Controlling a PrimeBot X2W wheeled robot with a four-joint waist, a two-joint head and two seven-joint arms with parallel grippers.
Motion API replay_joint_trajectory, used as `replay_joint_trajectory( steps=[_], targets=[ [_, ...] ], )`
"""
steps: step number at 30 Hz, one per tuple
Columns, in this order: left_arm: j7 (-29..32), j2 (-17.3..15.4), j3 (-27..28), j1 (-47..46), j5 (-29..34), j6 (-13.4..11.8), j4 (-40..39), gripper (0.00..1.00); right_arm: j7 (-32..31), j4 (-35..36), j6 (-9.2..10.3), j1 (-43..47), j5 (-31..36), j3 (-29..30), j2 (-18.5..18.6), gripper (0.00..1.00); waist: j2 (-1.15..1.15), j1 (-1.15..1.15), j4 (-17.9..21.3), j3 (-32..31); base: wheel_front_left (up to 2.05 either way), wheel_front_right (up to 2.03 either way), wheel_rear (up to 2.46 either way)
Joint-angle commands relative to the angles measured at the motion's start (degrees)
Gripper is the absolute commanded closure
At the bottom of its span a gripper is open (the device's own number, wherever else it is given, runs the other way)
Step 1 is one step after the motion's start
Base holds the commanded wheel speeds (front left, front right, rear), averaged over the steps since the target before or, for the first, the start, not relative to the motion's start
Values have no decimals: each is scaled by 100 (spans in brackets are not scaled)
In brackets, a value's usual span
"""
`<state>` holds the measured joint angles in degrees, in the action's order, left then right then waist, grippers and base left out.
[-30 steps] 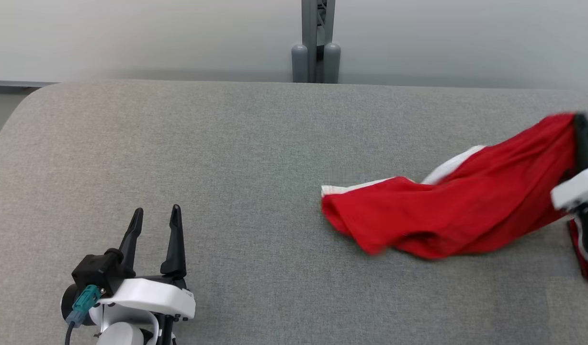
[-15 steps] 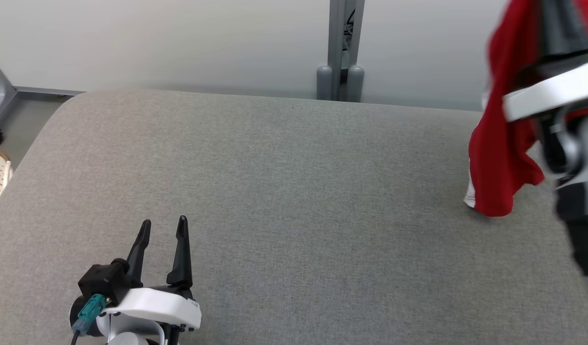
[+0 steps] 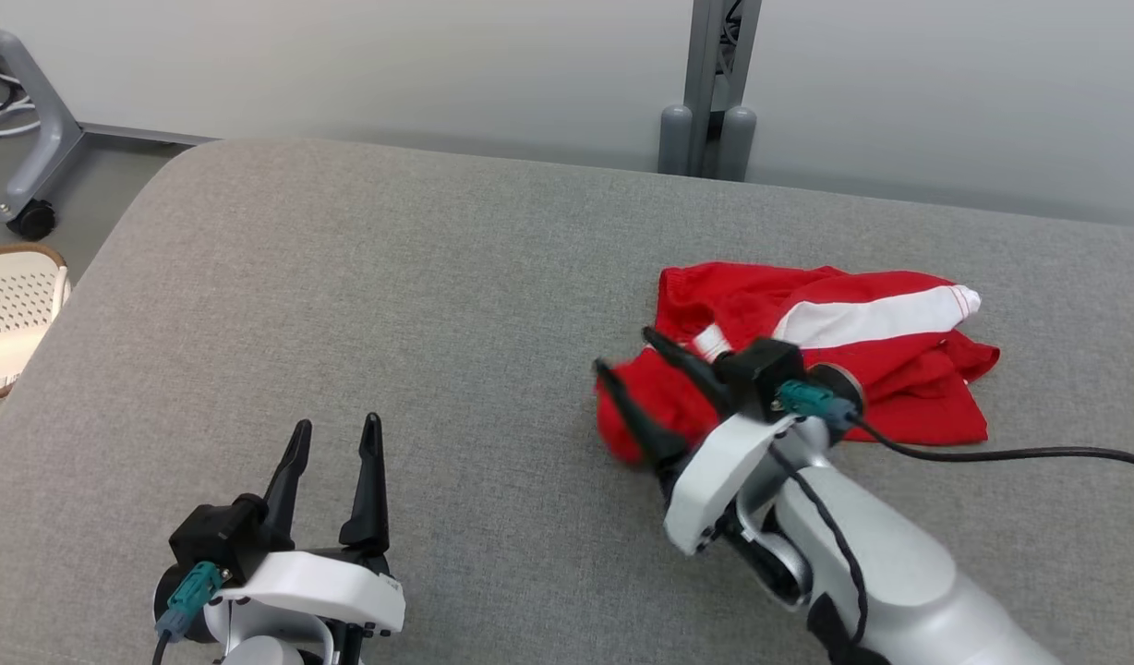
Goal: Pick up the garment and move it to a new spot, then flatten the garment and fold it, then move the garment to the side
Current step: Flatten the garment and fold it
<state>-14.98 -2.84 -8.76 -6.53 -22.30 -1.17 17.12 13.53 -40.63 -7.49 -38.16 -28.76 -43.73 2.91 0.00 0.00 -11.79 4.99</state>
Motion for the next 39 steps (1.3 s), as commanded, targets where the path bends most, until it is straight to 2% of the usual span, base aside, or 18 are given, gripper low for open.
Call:
replay_joint_trajectory(
  steps=[1, 3, 5, 8, 10, 14, 16, 19, 23, 26, 32, 39],
  targets=[
    [-14, -14, 3, -90, -23, -41, -3, 0, 1, 95, -2, 10, -137, -85, 19, 0, 0, 0, -8, -1, 0, 0, 0],
    [-14, -19, 22, -68, -32, -53, 5, 0, -3, 212, -1, -81, -467, -423, 33, 0, 0, 0, 3, -21, 0, 0, 0],
    [-14, -16, 44, -23, -47, -71, 9, 0, 29, 213, -1, -204, -720, -523, 45, 0, 0, 0, 49, -65, 0, 0, 0],
    [-14, -16, 69, 24, -26, -69, -27, 0, 82, 197, -1, -358, -925, -416, 54, 0, 0, 0, 177, -133, 0, 0, 0],
    [-14, -17, 73, 28, -8, -57, -53, 0, 133, 193, 0, -467, -937, -245, 206, 0, 0, 0, 291, -173, 0, 0, 0],
    [-14, -17, 67, -67, -13, -35, -119, 0, 177, 320, -2, -499, -726, 303, 556, 0, 0, 0, 575, -212, 0, 0, 0],
    [-14, -17, 78, -129, -21, -36, -163, 0, 176, 564, -2, -376, -482, 817, 736, 0, 0, 0, 765, -200, 0, 0, 0],
    [-13, -14, 131, -219, 10, -66, -196, 0, 165, 1084, -2, 50, 219, 1691, 933, 0, 0, 0, 1028, -153, 0, 0, 0],
    [-14, -18, 205, -340, 22, -42, -188, 0, 167, 1666, -2, 931, 771, 2844, 762, 0, 0, 0, 1369, -159, 0, 0, 0],
    [-14, -16, 198, -342, 56, 9, -146, 0, 167, 1901, -2, 1507, 1080, 3353, 663, 0, 0, 0, 1609, -178, 0, 0, 0],
    [-14, -19, 186, -329, 122, 99, -6, 0, 168, 2136, -2, 2196, 1375, 3742, 480, 0, 0, 0, 1977, -163, 0, 0, 0],
    [-14, -19, 112, -431, 152, 168, 178, 0, 168, 2288, -2, 2339, 1369, 3904, 315, 0, 0, 0, 2228, -40, 0, 0, 0]
  ],
)
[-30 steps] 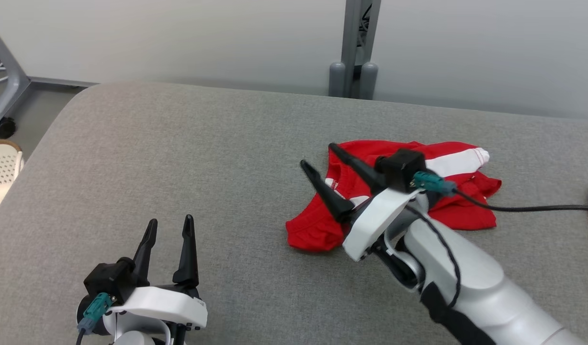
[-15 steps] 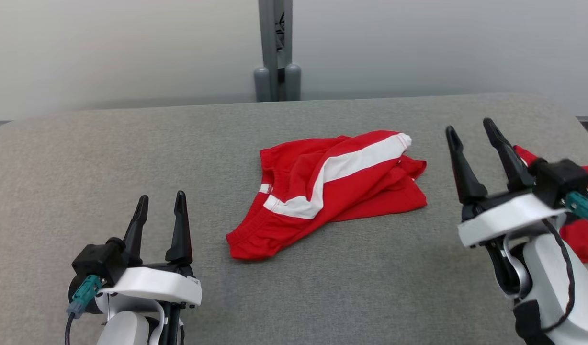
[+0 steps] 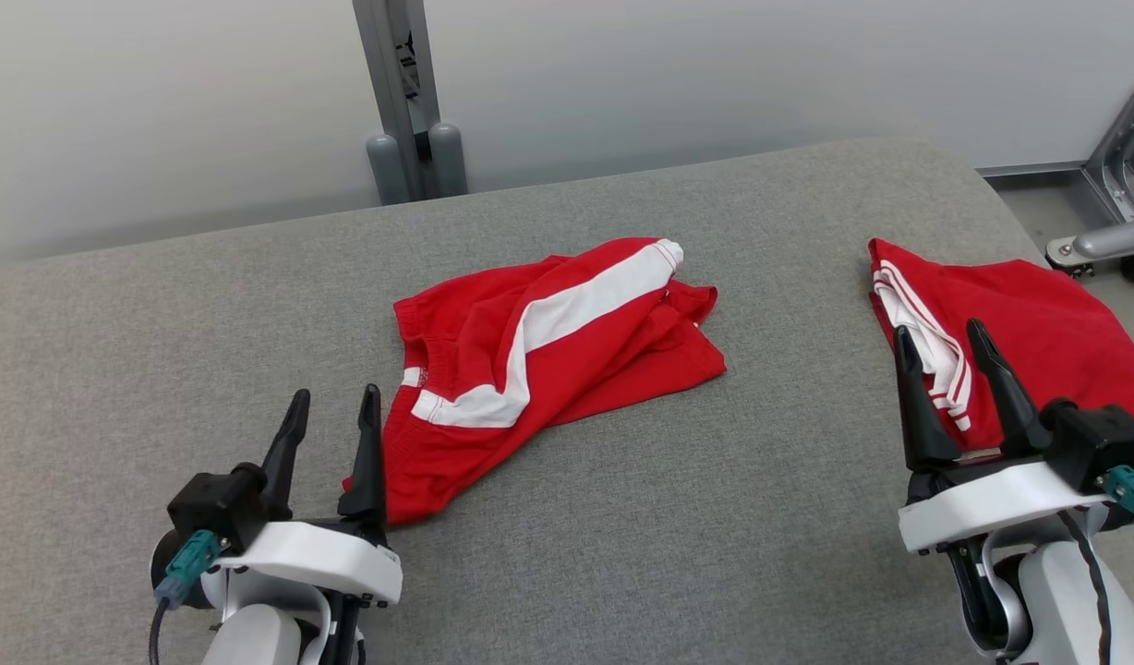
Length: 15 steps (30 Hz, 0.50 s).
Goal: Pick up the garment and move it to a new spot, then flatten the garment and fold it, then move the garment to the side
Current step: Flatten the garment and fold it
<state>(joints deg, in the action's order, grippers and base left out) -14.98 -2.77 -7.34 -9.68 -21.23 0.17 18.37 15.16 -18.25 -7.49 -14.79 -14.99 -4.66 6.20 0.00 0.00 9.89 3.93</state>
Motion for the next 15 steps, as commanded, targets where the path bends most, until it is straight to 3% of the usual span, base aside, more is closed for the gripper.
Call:
replay_joint_trajectory(
  steps=[1, 8, 15],
  targets=[
    [-14, -25, -29, -117, 46, 34, 53, 0, 6, 51, -2, 1, -7, -3, -15, 0, 0, 0, 60, 66, 0, 0, 0],
    [14, -28, -572, -619, 39, 300, 1225, 0, 7, 6, -2, 11, -55, 33, -95, 0, 0, 0, 186, 168, 0, 0, 0],
    [356, -74, -756, -1321, 68, 371, 2213, 0, 7, -23, -2, -19, -98, 22, -171, 0, 0, 0, 310, 266, 0, 0, 0]
  ],
)
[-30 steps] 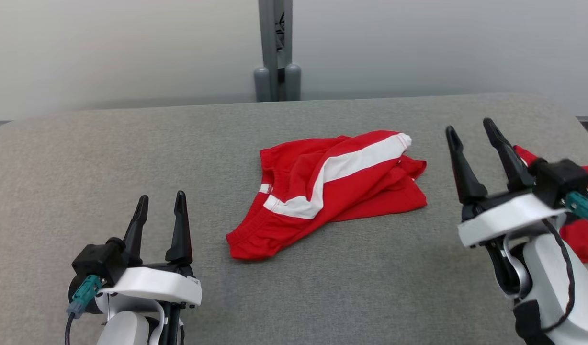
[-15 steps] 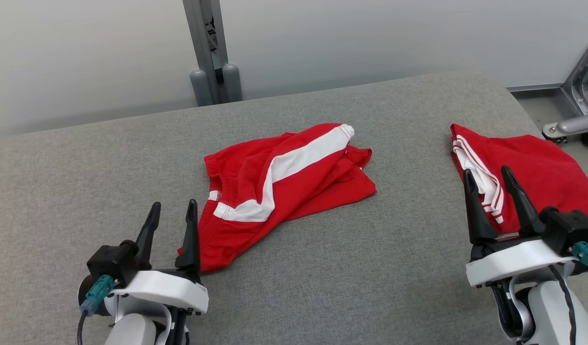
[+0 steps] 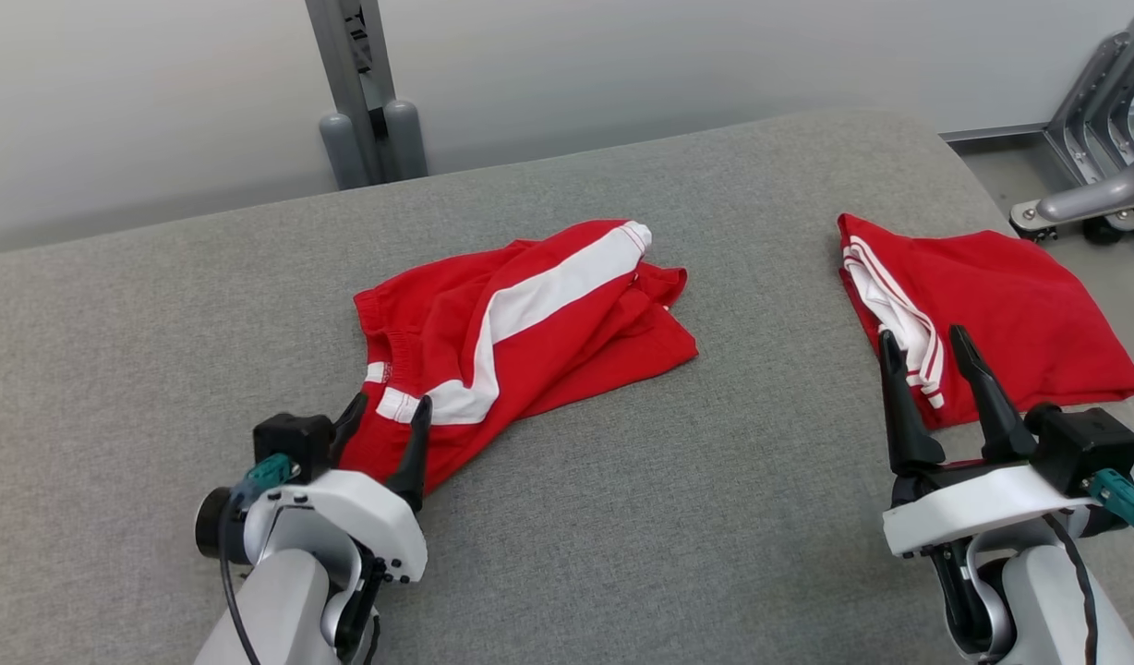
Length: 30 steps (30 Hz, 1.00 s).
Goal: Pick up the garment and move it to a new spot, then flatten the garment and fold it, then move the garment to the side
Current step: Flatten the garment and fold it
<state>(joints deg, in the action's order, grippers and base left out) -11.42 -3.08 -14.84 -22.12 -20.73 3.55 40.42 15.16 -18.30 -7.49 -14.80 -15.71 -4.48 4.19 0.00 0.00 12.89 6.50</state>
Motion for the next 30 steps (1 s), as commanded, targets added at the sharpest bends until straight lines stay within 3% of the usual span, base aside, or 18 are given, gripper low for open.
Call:
replay_joint_trajectory(
  steps=[1, 11, 12, 13, 30],
  targets=[
    [52, -65, -48, -150, 45, 52, 105, 0, 7, -26, -2, -15, -33, 0, 19, 0, 0, 0, 28, 13, 0, 0, 0],
    [443, -123, -230, -588, 8, 176, 768, 1, 6, -83, -2, -16, -68, 3, -44, 0, 0, 0, 113, 55, 0, 0, 0],
    [429, -118, -249, -630, -44, 212, 813, 90, 6, -90, -2, -1, -73, 4, -52, 0, 0, 0, 111, 55, 0, 0, 0],
    [422, -112, -259, -650, -65, 238, 817, 100, 6, -92, -2, 8, -73, 8, -55, 0, 0, 0, 105, 53, 0, 0, 0],
    [-267, -106, -121, -564, -453, 299, 168, 100, 6, -264, -2, -125, -26, 71, 38, 0, 0, 0, -355, -11, 0, 0, 0]
  ],
)
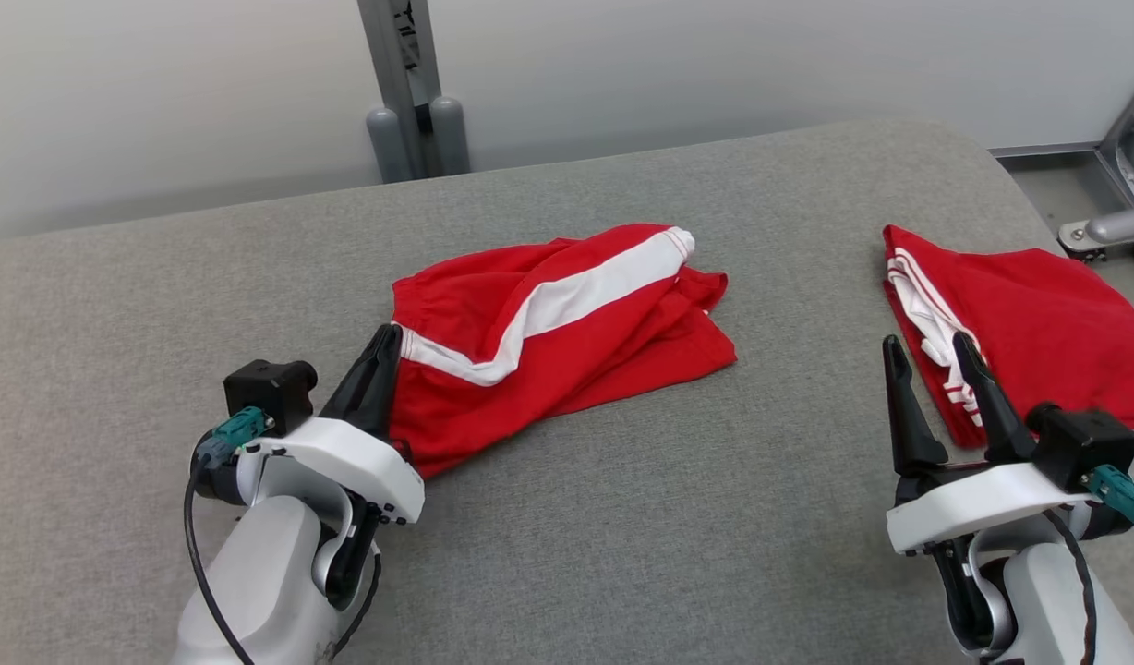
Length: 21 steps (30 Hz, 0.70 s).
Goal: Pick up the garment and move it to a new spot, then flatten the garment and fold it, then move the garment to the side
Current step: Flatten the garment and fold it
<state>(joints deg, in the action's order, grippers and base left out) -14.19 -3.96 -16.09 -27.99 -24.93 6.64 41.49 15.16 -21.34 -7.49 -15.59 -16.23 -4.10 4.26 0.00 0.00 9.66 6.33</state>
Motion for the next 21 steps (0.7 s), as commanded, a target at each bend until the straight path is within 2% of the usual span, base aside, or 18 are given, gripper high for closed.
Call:
replay_joint_trajectory(
  steps=[1, 7, 15, 21],
  targets=[
    [-19, -13, 19, 45, -30, -12, -44, 100, 6, -28, -2, -78, -43, -8, 37, 0, 0, 0, -93, 16, 0, 0, 0],
    [-86, 10, 58, 152, 60, -74, -534, 100, 6, -674, -2, -703, -506, -528, 357, 0, 0, 0, -459, 208, 0, 0, 0],
    [-94, 58, -164, 20, 114, -97, -816, 100, -188, -2013, -2, -2125, -1848, -1484, 864, 0, 0, 0, -955, 621, 0, 0, 0],
    [-96, 87, -429, -137, 62, -122, -912, 100, -530, -2582, -2, -2915, -2783, -2234, 1153, 0, 0, 0, -1283, 922, 0, 0, 0]
  ],
)
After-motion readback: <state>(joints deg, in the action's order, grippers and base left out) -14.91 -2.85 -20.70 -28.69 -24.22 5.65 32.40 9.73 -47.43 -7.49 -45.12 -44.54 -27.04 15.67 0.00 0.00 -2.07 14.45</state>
